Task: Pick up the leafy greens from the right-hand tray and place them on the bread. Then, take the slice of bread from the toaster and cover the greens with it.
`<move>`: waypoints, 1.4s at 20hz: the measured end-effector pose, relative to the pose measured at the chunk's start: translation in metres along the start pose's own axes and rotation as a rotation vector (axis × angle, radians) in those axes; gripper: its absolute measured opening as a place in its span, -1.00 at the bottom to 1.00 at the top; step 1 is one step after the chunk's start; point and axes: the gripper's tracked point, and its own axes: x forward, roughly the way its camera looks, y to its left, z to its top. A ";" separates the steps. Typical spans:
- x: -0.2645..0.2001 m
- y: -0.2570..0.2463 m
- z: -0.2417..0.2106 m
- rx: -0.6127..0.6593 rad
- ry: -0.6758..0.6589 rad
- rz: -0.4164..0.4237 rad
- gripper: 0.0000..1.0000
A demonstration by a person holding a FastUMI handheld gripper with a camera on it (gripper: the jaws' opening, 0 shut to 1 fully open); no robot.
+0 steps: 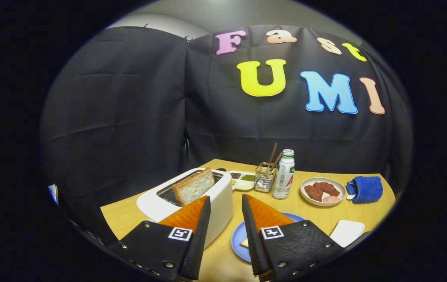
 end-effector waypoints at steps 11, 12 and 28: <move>0.029 0.059 -0.004 -0.002 0.000 -0.024 -0.01; 0.034 0.059 -0.002 -0.015 -0.006 -0.038 -0.01; 0.082 0.051 -0.001 -0.066 -0.018 -0.169 -0.90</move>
